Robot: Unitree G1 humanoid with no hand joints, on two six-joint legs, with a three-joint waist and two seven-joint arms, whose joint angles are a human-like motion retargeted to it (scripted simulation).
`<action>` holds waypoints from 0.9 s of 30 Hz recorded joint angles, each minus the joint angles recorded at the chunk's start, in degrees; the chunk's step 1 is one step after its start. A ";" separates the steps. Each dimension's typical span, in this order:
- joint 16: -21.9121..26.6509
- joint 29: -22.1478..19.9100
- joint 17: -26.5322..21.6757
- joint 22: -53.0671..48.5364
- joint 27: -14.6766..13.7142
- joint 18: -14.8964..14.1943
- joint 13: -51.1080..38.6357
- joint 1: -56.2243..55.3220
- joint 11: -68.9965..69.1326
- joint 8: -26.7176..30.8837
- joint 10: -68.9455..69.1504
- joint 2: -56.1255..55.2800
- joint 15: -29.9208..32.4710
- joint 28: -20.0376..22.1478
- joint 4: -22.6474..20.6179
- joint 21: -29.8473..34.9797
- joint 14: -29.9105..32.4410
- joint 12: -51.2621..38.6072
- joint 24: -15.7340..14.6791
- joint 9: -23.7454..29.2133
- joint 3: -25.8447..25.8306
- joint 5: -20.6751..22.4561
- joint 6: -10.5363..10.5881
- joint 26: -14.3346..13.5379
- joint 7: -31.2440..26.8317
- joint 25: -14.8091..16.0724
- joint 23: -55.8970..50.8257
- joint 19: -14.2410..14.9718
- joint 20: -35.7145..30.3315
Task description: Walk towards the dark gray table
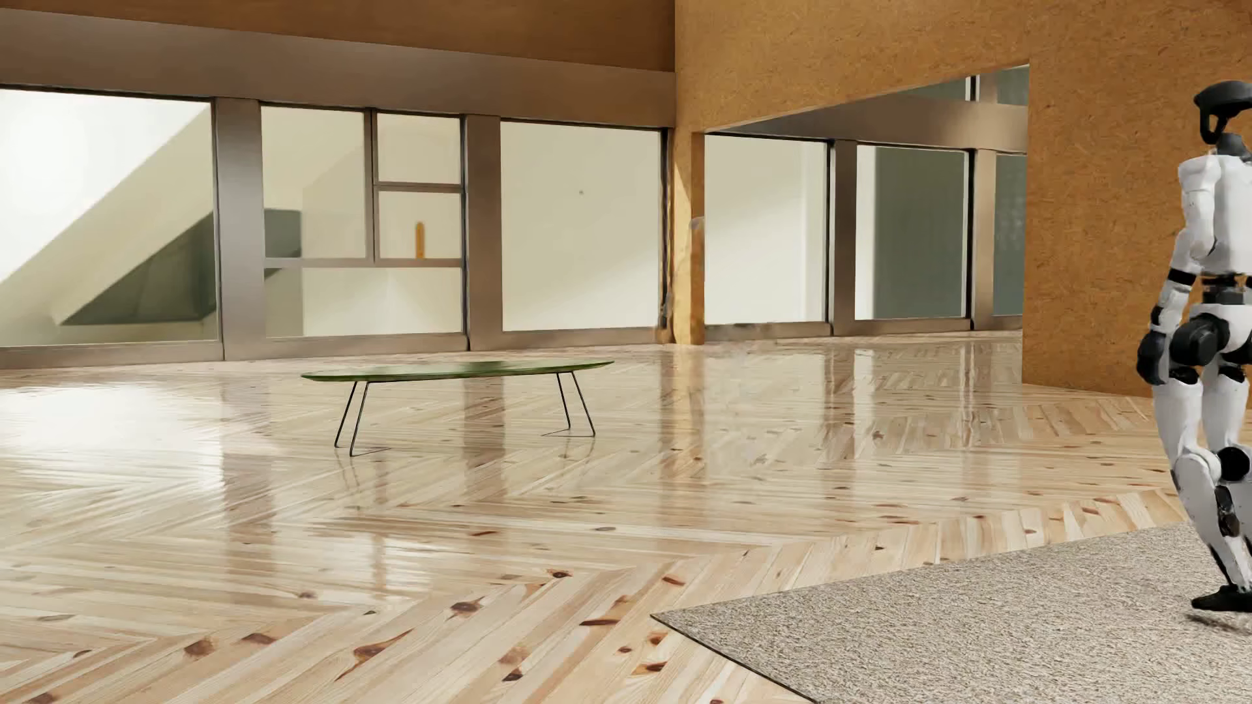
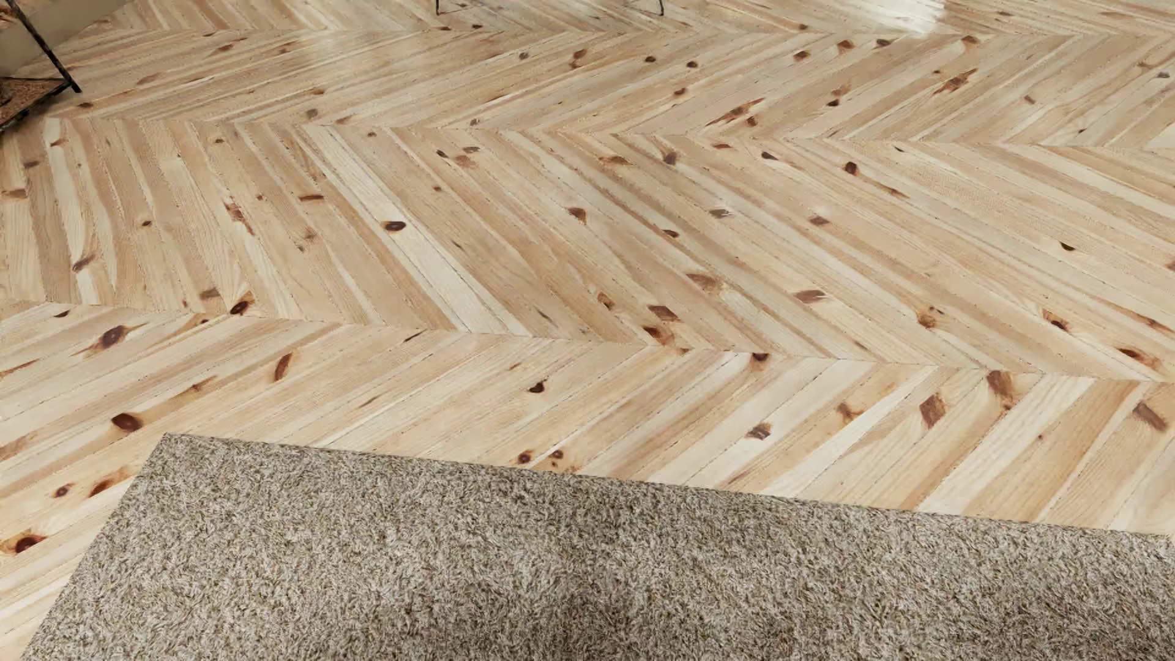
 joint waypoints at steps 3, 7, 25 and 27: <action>0.02 0.00 0.06 0.05 0.00 0.00 0.09 -0.04 -0.22 0.00 -0.02 -0.27 -0.63 0.00 0.09 0.18 -0.43 0.07 0.00 0.01 0.09 0.14 0.25 0.00 0.00 0.00 -0.17 0.00 -0.16; 0.13 0.00 -0.10 0.01 0.00 0.00 1.23 0.08 -0.52 0.00 -0.37 -0.52 -1.43 0.00 0.28 -0.14 -1.46 0.51 0.00 -0.10 -0.27 0.46 0.49 0.00 0.00 0.00 -0.84 0.00 0.01; -0.02 0.00 -2.06 5.02 0.00 0.00 0.99 -31.18 1.04 0.00 17.17 6.17 -3.34 0.00 1.99 -1.60 5.88 10.86 0.00 5.04 8.05 1.40 0.23 0.00 0.00 0.00 -0.61 0.00 -0.59; -0.68 0.00 -2.55 7.77 0.00 0.00 0.71 -30.22 1.08 0.00 5.45 7.41 -3.36 0.00 2.75 -2.64 4.66 11.99 0.00 4.68 8.17 1.20 0.51 0.00 0.00 0.00 -3.31 0.00 -3.75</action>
